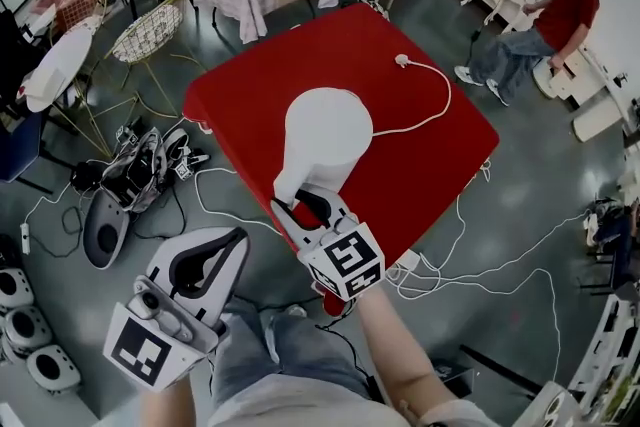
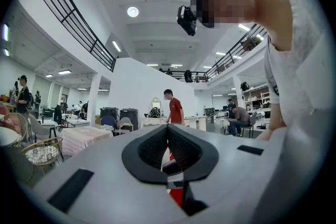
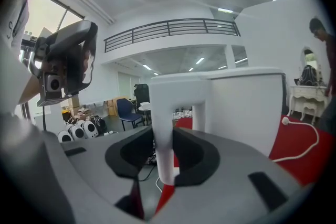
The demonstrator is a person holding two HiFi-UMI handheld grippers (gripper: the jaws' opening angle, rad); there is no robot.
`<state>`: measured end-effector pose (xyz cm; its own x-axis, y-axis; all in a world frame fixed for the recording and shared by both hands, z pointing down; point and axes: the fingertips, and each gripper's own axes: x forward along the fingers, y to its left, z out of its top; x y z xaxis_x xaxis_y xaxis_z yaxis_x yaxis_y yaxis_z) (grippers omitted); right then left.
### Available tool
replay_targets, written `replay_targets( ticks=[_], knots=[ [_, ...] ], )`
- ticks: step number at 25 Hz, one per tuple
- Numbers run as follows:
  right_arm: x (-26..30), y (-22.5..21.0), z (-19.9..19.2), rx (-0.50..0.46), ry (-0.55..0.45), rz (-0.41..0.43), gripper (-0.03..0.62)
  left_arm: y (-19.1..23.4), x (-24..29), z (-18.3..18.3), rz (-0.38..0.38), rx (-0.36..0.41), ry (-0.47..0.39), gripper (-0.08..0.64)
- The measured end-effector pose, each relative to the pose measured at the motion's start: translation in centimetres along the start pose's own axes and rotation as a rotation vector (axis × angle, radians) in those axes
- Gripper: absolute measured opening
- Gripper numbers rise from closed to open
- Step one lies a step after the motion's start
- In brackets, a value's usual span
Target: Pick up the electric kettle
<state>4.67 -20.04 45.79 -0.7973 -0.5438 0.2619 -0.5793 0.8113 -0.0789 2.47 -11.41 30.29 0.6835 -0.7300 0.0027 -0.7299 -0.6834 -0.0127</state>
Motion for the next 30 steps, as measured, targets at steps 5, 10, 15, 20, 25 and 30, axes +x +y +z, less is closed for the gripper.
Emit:
replay_targets(
  ticks=[5, 10, 15, 20, 25, 30],
  knots=[
    [1.3, 0.0, 0.3, -0.005, 0.0, -0.002, 0.115, 0.8, 0.1, 0.0, 0.015, -0.001, 0.002, 0.01],
    [2.9, -0.5, 0.7, 0.001, -0.008, -0.067, 0.115, 2.1, 0.2, -0.1, 0.029, -0.003, 0.009, 0.011],
    [4.1, -0.8, 0.9, 0.012, -0.011, -0.129, 0.097, 3.3, 0.0, -0.2, 0.035, -0.005, 0.022, 0.01],
    [4.0, -0.7, 1.3, -0.005, -0.035, -0.12, 0.089, 4.2, 0.0, -0.3, 0.035, -0.009, 0.029, 0.011],
    [4.1, -0.3, 1.3, -0.066, -0.047, -0.094, 0.084, 5.0, 0.1, -0.8, 0.03, -0.015, 0.035, 0.01],
    [3.6, -0.6, 1.8, -0.089, -0.034, -0.1, 0.086, 5.0, 0.4, -1.0, 0.018, -0.017, 0.04, 0.01]
  ],
)
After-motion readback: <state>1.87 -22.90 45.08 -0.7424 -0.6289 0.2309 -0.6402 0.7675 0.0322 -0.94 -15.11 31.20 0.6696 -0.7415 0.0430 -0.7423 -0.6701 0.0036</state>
